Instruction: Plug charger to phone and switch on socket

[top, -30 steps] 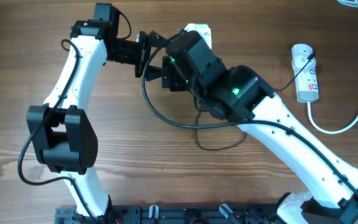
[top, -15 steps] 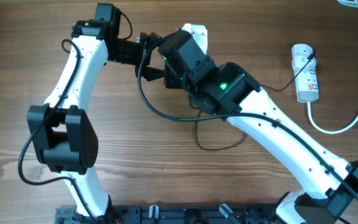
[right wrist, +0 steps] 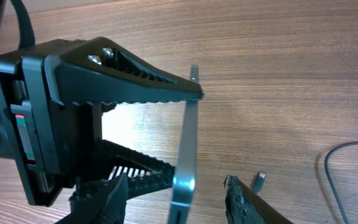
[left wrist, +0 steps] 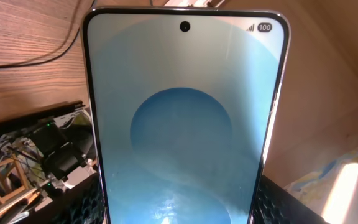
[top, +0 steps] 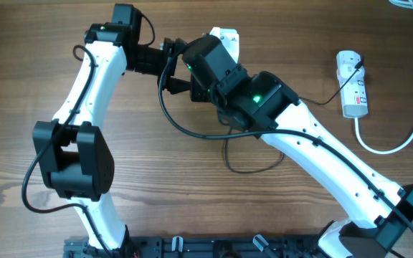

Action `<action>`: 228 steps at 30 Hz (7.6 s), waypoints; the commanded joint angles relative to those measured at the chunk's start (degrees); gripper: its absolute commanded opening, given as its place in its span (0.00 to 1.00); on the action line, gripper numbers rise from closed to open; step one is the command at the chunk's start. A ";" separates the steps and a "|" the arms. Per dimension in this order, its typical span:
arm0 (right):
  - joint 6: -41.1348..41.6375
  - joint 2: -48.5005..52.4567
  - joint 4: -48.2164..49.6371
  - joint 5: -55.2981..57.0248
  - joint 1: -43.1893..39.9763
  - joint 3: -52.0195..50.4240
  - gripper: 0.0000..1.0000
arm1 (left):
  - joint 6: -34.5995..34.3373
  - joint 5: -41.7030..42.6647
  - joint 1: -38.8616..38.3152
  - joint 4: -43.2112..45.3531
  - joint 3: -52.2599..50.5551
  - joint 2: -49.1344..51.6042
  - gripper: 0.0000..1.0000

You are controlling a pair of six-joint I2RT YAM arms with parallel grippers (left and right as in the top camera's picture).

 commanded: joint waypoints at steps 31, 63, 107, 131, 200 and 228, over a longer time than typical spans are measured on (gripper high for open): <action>1.79 3.93 0.37 4.46 0.26 0.92 0.26 | -0.55 0.94 -0.57 1.27 -0.04 -2.34 0.69; 48.65 0.09 0.11 4.85 -1.46 0.92 0.04 | -0.52 1.16 -0.57 1.51 -0.04 -2.34 0.98; 78.16 -1.95 0.15 -4.85 -1.40 0.90 0.16 | -3.98 5.75 -0.83 2.75 -0.04 -2.34 0.17; 4.66 -9.16 -24.50 -1.77 -22.10 0.50 1.00 | 14.60 -21.81 0.52 4.46 -0.04 -4.70 0.04; 10.82 26.80 0.50 -19.61 -13.22 -17.88 0.25 | 14.53 -73.81 0.96 -11.89 -0.26 -19.67 0.04; 6.03 25.73 0.31 -19.80 -13.68 -17.44 0.04 | 21.18 -65.61 0.96 -9.38 -0.26 -19.21 0.04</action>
